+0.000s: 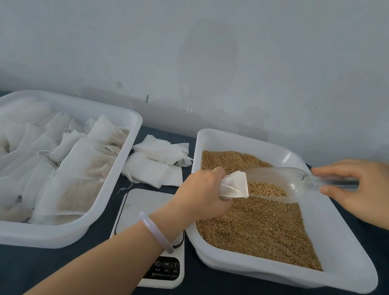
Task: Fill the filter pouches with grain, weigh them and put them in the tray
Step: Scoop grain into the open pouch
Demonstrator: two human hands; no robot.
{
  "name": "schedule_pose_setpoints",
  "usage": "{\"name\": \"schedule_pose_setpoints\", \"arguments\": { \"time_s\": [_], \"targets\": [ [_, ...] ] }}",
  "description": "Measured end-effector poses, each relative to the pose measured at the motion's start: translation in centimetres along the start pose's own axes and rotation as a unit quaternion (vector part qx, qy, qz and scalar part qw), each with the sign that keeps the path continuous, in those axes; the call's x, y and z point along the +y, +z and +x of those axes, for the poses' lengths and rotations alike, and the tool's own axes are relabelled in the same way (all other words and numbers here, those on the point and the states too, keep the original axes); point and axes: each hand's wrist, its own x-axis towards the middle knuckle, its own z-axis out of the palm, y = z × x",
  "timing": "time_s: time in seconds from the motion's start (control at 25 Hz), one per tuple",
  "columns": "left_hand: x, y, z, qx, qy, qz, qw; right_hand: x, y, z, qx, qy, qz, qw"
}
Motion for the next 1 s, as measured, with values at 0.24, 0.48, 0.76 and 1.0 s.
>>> {"name": "schedule_pose_setpoints", "arguments": {
  "time_s": [0.24, 0.48, 0.76, 1.0],
  "targets": [
    [0.1, -0.04, -0.15, 0.001, -0.008, -0.011, 1.0, -0.25, 0.25, -0.02, -0.01, 0.001, 0.007, 1.0],
    [0.14, -0.09, -0.15, 0.002, -0.011, -0.013, 1.0, -0.06, 0.16, -0.04, -0.027, 0.004, 0.027, 0.999],
    [0.11, -0.12, -0.17, 0.008, -0.015, -0.02, 1.0, 0.2, 0.13, 0.15, -0.012, 0.012, 0.019, 1.0],
    [0.04, -0.02, -0.13, 0.01, -0.016, -0.021, 1.0, 0.38, 0.36, 0.34, -0.007, 0.01, -0.001, 1.0]
  ]
}}
